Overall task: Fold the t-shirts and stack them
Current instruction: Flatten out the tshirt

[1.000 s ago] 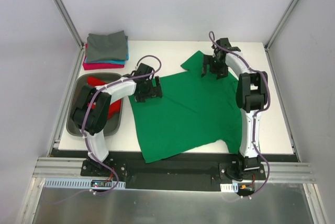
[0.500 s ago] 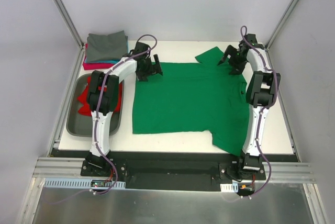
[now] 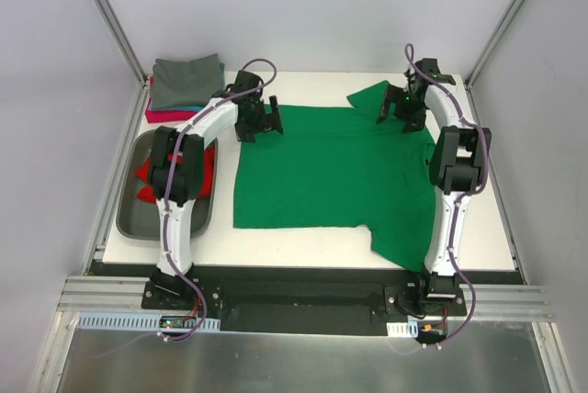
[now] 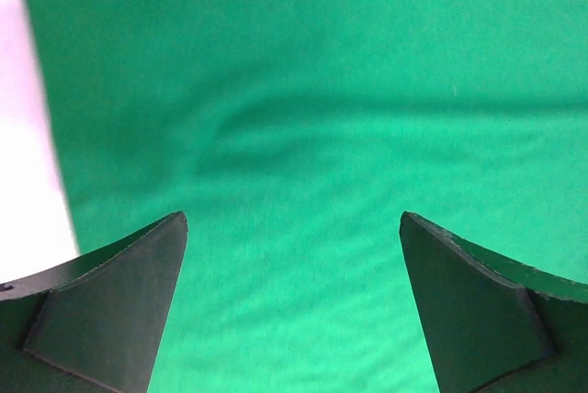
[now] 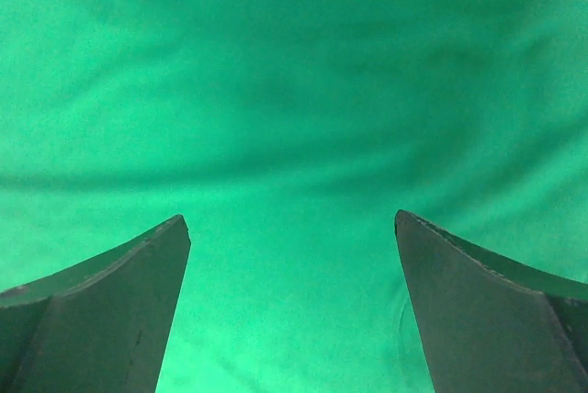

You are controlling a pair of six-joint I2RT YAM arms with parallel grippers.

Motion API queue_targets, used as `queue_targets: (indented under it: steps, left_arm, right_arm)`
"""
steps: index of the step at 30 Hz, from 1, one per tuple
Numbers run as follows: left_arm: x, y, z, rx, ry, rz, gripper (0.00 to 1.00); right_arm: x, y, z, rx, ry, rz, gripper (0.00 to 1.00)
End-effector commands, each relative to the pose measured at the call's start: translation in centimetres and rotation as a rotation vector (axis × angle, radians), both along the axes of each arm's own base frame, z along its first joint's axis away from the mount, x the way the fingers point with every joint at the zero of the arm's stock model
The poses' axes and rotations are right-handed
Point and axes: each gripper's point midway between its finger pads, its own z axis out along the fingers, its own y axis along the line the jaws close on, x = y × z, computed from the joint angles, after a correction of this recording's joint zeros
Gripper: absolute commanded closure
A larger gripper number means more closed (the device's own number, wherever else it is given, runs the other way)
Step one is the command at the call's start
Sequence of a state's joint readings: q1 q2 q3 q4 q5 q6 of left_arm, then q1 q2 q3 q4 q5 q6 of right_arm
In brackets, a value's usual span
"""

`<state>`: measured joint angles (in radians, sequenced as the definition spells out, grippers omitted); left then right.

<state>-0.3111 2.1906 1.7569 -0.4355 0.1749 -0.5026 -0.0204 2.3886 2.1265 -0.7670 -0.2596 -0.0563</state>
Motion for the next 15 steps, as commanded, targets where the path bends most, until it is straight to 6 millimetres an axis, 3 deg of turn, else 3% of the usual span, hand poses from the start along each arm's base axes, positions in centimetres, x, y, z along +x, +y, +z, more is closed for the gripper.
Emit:
queue_targets:
  steps: [1,2,3,5,6,7,8,11,15]
  left_arm:
    - [-4.5,0.5,10.3,0.046,-0.186,-0.051,0.01]
    - [-6.2,0.6,11.4,0.067,-0.214,-0.053,0.01]
    - [-8.3,0.8,11.7,0.087,-0.223,-0.053,0.01]
    - [-12.6,1.3,11.3,0.130,-0.226,-0.056,0.01]
    - [-14.9,2.1,10.1,0.157,-0.207,-0.021,0.01]
    - [-17.0,2.7,9.7,0.164,-0.212,0.011,0.01]
    - [-19.5,3.2,8.7,0.149,-0.192,0.034,0.01]
    - [-25.5,4.7,5.2,0.096,-0.121,0.103,0.01]
    - [-29.5,5.6,2.9,0.023,-0.090,0.119,0.01]
  right_arm:
    - [-5.4,2.1,12.5,-0.120,-0.193,0.122,0.04]
    - [-7.2,2.4,13.8,-0.144,-0.216,0.123,0.04]
    - [-9.2,2.4,13.8,-0.183,-0.213,0.118,0.04]
    - [-13.9,0.9,12.6,-0.272,-0.191,0.031,0.04]
    - [-16.1,0.4,12.3,-0.290,-0.207,-0.014,0.04]
    - [-18.0,0.2,12.4,-0.272,-0.244,-0.056,0.04]
    - [-20.0,0.2,11.2,-0.242,-0.256,-0.101,0.04]
    - [-24.0,1.2,9.9,-0.091,-0.428,-0.149,0.04]
    - [-27.4,2.2,7.1,0.082,-0.539,-0.230,0.04]
